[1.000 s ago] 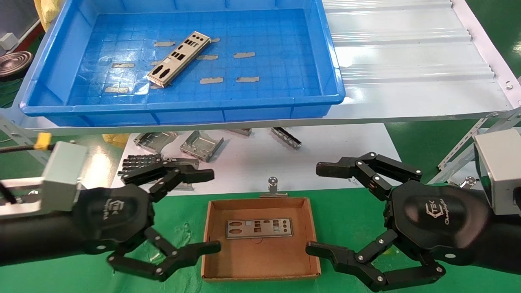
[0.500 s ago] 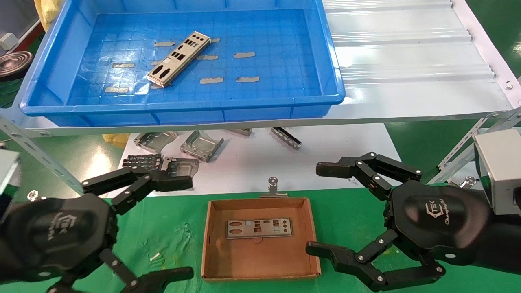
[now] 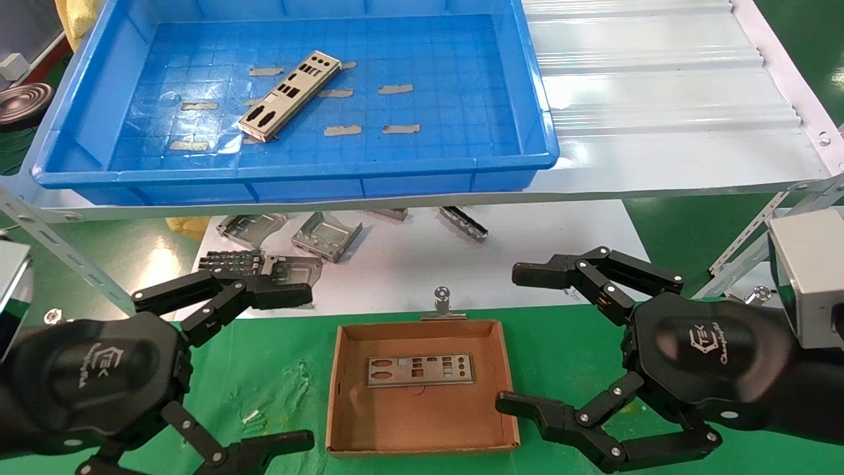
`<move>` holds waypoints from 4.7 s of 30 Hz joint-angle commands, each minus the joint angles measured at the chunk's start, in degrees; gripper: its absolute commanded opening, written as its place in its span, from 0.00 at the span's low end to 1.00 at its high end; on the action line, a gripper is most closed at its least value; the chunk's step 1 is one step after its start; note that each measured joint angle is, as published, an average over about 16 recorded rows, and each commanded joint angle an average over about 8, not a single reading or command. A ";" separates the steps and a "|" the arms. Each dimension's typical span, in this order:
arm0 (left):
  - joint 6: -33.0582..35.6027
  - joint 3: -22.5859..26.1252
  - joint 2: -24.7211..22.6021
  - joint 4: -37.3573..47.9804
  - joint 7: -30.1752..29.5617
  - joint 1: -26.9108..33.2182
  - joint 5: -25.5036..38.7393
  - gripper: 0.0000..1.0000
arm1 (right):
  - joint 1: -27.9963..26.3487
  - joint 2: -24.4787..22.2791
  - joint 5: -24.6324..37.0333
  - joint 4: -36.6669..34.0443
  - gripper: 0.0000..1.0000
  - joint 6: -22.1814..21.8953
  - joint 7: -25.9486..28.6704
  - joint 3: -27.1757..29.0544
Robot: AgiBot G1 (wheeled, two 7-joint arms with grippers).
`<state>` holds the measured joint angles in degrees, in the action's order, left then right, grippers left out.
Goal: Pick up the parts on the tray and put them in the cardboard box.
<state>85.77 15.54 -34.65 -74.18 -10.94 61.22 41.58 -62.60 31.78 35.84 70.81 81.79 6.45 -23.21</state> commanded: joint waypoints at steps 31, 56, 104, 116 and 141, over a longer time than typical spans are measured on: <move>-0.10 0.52 -0.41 0.68 0.25 0.36 0.30 1.00 | 0.00 0.00 0.00 0.00 1.00 0.00 0.00 0.00; -0.11 0.58 -0.45 0.75 0.28 0.40 0.31 1.00 | 0.00 0.00 0.01 0.00 1.00 0.00 0.00 0.00; -0.11 0.58 -0.45 0.75 0.28 0.41 0.31 1.00 | 0.00 0.00 0.01 0.00 1.00 0.00 0.00 0.00; -0.11 0.58 -0.45 0.75 0.28 0.41 0.31 1.00 | 0.00 0.00 0.01 0.00 1.00 0.00 0.00 0.00; -0.11 0.58 -0.45 0.75 0.28 0.41 0.31 1.00 | 0.00 0.00 0.01 0.00 1.00 0.00 0.00 0.00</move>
<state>85.67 16.12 -35.10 -73.42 -10.67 61.62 41.89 -62.60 31.78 35.85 70.81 81.79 6.45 -23.21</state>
